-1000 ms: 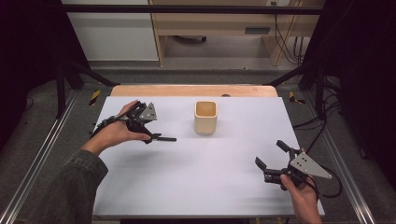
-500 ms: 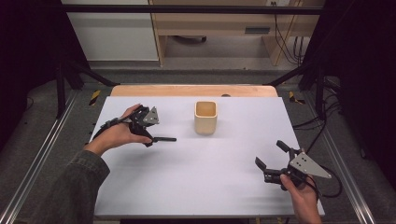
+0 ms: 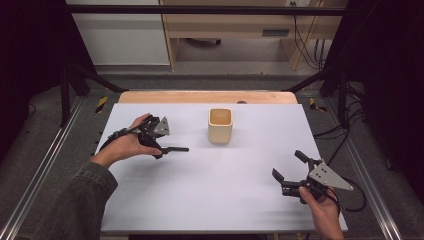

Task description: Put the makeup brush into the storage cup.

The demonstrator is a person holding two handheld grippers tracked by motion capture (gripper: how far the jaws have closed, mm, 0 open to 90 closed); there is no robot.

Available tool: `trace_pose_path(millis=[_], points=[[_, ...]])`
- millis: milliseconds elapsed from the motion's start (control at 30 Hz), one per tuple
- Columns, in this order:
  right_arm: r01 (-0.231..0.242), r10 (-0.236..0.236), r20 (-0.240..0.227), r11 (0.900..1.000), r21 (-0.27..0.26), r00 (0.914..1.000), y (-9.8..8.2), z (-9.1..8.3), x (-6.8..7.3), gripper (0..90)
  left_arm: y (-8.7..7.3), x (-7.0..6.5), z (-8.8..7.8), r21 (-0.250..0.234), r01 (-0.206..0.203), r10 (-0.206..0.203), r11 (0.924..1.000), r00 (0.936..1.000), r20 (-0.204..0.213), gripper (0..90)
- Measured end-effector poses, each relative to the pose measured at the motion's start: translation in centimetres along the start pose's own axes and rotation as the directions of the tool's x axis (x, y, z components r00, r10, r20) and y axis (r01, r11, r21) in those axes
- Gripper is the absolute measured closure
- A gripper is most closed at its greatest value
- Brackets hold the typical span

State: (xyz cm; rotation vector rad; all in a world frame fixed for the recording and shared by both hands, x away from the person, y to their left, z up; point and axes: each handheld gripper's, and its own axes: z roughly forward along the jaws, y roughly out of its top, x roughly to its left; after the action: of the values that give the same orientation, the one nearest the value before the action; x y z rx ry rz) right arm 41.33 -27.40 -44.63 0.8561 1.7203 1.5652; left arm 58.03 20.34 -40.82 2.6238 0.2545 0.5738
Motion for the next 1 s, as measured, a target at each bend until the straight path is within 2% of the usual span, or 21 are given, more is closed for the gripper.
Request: trace_pose_path(millis=[133,700,1000], points=[[0.003,-0.003,-0.002,1.0,0.005,1.0,0.0,0.1,0.1,1.5,0.0,-0.1,0.3,0.03,-0.016,0.017,0.9994,0.9998,-0.007,4.8],[0.008,-0.008,-0.006,1.0,0.014,0.9999,-0.1,0.3,0.1,1.5,0.1,-0.6,1.3,0.085,-0.075,0.072,0.9936,0.9969,0.03,7.6],[0.007,-0.007,-0.004,1.0,0.014,1.0,-0.1,0.2,0.0,1.5,0.3,-0.7,1.5,0.078,-0.075,0.073,0.9941,0.9969,0.028,7.2]])
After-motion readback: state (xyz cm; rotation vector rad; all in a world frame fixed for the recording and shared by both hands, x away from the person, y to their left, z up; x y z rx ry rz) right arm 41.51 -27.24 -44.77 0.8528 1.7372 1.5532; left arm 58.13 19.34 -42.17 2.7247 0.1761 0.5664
